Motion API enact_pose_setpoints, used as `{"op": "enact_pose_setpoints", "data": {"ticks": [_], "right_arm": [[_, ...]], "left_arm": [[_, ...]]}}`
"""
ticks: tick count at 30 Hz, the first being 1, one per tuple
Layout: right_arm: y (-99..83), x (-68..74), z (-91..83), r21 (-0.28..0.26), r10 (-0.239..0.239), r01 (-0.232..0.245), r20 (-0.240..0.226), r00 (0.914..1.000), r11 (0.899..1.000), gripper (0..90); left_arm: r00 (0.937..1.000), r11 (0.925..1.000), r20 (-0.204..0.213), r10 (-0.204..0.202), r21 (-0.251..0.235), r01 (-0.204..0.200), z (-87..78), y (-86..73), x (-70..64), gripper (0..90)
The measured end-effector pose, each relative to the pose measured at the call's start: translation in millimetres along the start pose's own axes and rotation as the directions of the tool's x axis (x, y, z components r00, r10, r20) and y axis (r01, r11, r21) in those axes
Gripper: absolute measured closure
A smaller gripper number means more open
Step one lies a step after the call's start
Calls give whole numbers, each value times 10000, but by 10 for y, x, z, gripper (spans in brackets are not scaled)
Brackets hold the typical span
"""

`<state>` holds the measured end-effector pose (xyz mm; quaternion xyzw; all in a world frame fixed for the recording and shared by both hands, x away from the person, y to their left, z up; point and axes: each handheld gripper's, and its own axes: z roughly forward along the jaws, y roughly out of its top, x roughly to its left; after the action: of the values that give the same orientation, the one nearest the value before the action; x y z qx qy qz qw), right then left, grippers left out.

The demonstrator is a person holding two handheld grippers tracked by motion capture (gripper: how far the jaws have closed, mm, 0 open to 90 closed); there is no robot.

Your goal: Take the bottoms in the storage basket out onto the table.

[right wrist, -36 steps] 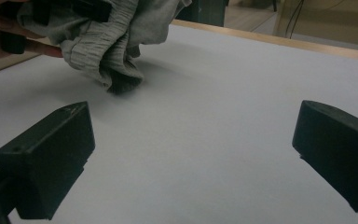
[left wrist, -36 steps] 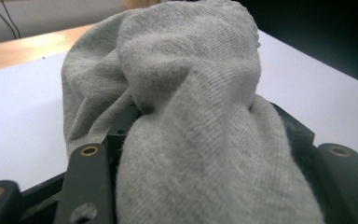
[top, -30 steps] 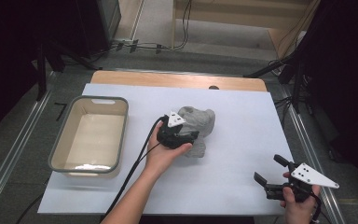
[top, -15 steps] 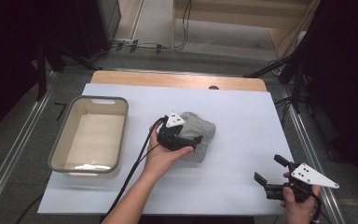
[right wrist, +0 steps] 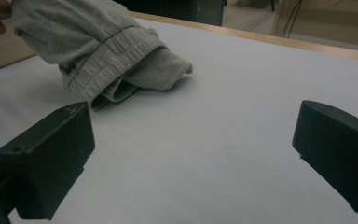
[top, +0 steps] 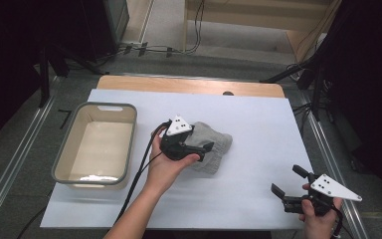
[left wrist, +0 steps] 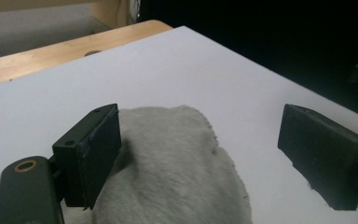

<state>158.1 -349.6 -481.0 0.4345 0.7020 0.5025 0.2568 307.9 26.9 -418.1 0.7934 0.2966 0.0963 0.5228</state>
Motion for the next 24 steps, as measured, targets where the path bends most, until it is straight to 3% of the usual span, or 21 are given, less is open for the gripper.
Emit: {"op": "enact_pose_setpoints", "data": {"ticks": [4, 18, 24], "right_arm": [[-1, 1, 4, 13, -4, 4, 20, 10000, 10000, 0], [-6, 19, 23, 52, -52, 52, -44, 10000, 10000, 0], [-8, 29, 30, 89, -16, 16, -26, 10000, 10000, 0]], "left_arm": [[9999, 9997, 39, 158, -189, -157, -119, 19, -4, 114], [9997, 9978, 205, 162, -643, -149, -562, -70, 25, 0], [9998, 9957, -111, 184, -902, -193, -796, -125, 61, 0]]}}
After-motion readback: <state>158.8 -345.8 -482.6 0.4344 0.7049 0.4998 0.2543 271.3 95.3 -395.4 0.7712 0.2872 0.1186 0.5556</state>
